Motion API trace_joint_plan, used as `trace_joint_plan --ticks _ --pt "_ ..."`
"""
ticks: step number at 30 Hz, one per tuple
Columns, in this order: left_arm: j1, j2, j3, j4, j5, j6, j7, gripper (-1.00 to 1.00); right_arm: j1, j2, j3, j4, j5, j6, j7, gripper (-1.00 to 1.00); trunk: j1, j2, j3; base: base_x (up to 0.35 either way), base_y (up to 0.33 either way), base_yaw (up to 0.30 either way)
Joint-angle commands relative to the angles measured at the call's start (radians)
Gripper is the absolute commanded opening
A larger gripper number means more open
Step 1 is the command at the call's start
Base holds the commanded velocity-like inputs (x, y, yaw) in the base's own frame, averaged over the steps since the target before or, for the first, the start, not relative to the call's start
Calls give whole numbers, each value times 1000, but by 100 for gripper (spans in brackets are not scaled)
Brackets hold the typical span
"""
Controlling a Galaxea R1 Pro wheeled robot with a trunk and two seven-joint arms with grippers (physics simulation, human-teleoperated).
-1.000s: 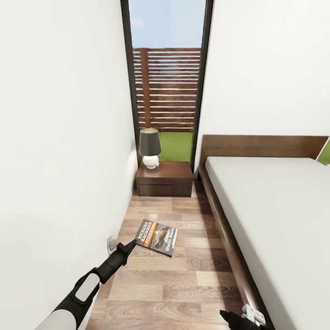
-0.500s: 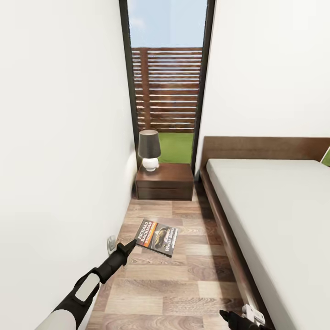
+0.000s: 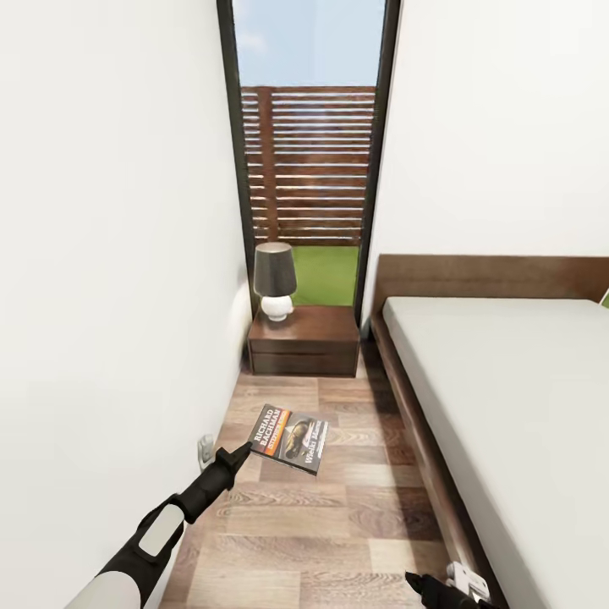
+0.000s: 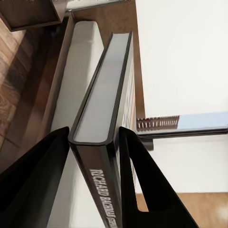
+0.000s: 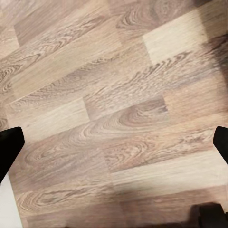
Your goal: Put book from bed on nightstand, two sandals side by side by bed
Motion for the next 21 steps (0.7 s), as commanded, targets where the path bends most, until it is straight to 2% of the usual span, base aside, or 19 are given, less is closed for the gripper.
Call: trace_joint_plan --ticks 1,21 --pt "-1 0 2 0 10 9 -2 -100 -2 0 -1 3 -6 0 6 100 0 -1 -1 201 0 0" --pt "-1 0 2 0 10 9 0 -100 -2 0 0 3 -7 -2 7 100 0 -1 -1 201 0 0"
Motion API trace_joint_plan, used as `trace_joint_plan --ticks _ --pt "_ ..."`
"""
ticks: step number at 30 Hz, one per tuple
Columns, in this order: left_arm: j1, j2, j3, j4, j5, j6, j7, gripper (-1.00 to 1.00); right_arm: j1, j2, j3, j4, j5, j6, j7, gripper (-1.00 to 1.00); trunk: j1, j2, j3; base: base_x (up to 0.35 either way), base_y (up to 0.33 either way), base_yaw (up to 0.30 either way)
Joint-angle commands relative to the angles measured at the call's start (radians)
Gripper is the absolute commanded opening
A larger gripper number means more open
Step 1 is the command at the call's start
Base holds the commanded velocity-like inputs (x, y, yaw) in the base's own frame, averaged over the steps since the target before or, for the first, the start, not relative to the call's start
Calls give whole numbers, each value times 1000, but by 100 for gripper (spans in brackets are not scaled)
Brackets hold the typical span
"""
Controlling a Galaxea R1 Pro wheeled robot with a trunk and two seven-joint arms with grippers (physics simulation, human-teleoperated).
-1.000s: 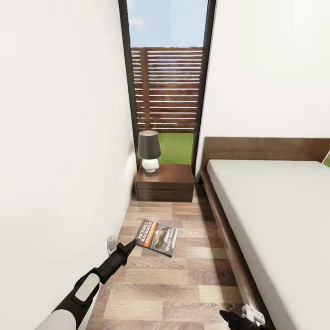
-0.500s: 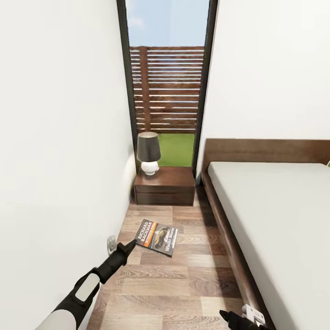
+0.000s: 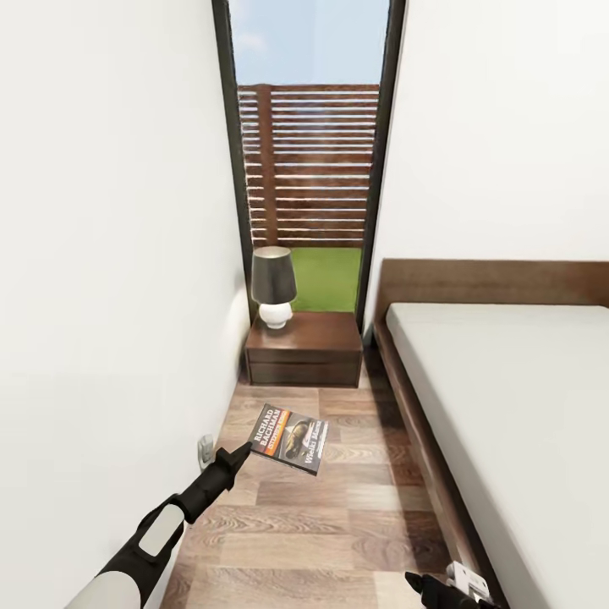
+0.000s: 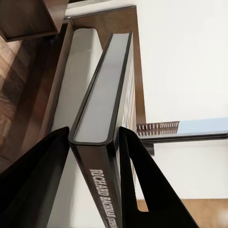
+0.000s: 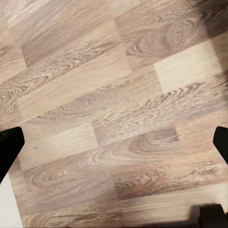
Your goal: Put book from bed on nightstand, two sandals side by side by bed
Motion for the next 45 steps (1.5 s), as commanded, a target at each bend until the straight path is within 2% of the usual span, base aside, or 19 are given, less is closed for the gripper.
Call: trace_joint_plan --ticks 1,45 --pt "-1 0 2 0 10 9 -2 -100 -2 0 -1 3 -6 -1 6 100 0 -1 -1 201 0 0" --pt "-1 0 2 0 10 11 -3 -100 -2 0 -2 3 -6 -1 5 100 0 -1 -1 201 0 0"
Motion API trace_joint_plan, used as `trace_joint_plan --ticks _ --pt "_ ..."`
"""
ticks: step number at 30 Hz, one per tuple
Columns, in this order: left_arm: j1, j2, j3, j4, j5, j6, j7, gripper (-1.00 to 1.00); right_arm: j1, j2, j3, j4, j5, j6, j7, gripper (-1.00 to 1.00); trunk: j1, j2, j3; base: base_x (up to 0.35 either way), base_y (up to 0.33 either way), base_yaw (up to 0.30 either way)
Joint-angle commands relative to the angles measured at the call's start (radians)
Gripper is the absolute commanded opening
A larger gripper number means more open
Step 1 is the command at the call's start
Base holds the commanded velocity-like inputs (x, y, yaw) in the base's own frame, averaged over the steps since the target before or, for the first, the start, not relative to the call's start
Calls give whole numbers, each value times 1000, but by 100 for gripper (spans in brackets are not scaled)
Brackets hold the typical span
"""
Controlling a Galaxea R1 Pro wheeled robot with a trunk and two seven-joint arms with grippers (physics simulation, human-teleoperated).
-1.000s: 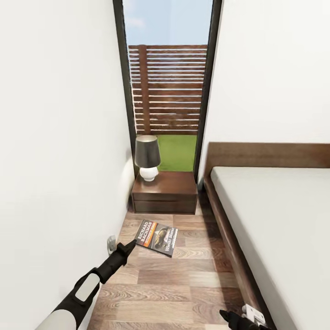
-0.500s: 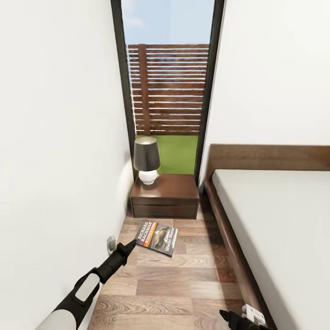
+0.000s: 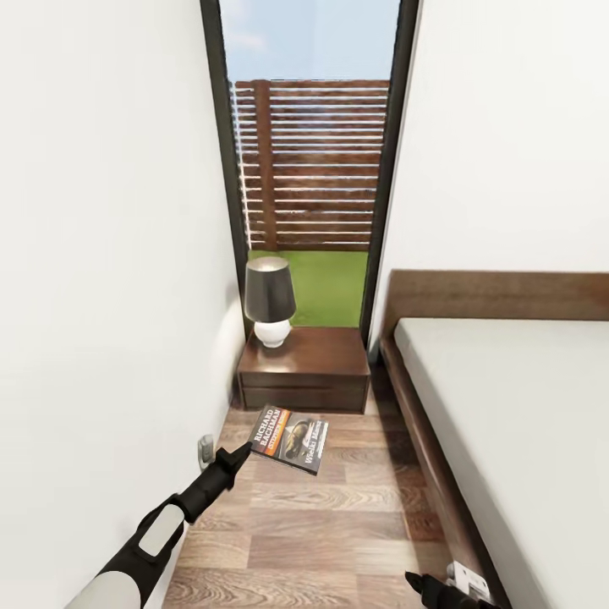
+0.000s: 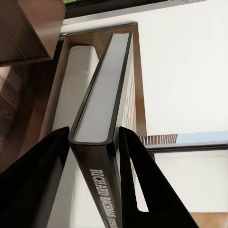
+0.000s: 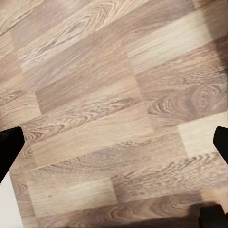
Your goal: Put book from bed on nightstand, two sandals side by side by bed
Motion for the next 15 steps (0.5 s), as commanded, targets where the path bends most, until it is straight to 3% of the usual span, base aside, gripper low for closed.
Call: trace_joint_plan --ticks 1,15 --pt "-1 0 2 0 10 9 -2 -100 -2 0 -1 3 -6 0 6 100 0 -1 -1 201 0 0" --pt "-1 0 2 0 10 10 -2 -100 -2 0 -1 3 -6 0 6 100 0 -1 -1 201 0 0"
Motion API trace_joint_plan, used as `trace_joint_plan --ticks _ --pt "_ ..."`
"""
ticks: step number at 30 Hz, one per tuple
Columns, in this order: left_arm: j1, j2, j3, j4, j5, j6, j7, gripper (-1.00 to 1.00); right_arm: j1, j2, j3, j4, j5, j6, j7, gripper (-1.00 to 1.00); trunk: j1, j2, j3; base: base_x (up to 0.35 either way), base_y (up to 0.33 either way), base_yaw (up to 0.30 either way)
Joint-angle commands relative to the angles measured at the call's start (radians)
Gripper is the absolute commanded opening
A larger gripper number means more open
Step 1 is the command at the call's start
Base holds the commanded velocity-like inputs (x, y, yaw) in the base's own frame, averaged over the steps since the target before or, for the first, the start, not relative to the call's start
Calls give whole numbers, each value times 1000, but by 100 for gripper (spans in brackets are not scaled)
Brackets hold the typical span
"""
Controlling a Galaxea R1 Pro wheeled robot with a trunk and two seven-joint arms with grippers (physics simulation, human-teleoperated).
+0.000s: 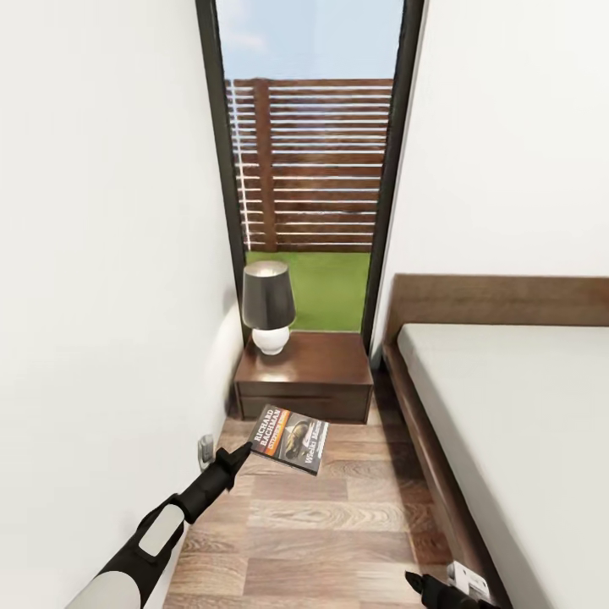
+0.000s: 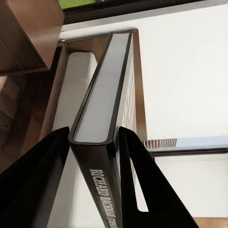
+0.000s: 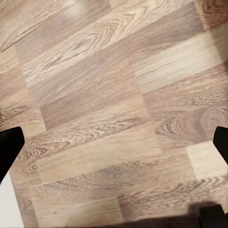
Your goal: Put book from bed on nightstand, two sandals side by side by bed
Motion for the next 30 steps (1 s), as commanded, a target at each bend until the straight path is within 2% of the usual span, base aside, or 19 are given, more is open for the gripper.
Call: trace_joint_plan --ticks 1,23,30 --pt "-1 0 2 0 10 9 -2 -100 -2 0 -1 3 -6 0 6 100 0 -1 -1 201 0 0" --pt "-1 0 2 0 10 9 -2 -100 -2 0 -1 3 -7 -2 8 100 0 -1 -1 201 0 -2" --pt "-1 1 2 0 10 9 -2 -100 -2 1 0 3 -7 -2 10 100 0 -1 -1 201 0 -163"
